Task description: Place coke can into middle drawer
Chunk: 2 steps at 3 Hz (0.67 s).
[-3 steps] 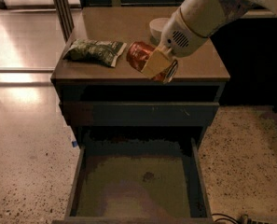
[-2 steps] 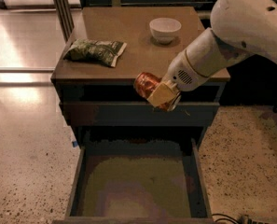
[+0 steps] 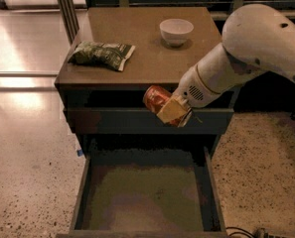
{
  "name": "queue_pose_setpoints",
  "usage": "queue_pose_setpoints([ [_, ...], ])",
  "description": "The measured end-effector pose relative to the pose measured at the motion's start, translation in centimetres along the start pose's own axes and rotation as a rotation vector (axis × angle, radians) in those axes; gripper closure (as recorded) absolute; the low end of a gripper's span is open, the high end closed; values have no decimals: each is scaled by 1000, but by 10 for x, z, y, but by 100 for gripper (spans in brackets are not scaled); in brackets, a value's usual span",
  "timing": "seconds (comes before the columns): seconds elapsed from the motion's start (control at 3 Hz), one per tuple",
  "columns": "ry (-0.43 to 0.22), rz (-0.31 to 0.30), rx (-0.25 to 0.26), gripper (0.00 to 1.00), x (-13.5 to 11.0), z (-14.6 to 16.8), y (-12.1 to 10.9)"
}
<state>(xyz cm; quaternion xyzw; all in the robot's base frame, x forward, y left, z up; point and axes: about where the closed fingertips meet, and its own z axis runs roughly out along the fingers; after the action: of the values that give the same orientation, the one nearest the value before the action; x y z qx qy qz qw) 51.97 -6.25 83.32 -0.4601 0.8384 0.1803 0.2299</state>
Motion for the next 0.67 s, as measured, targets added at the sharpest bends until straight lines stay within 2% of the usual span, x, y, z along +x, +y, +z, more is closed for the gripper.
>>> queue_pose_setpoints([
  [0.33,4,80,-35,100,51,56,20],
  [0.67,41,145,-73,100,108,114,48],
])
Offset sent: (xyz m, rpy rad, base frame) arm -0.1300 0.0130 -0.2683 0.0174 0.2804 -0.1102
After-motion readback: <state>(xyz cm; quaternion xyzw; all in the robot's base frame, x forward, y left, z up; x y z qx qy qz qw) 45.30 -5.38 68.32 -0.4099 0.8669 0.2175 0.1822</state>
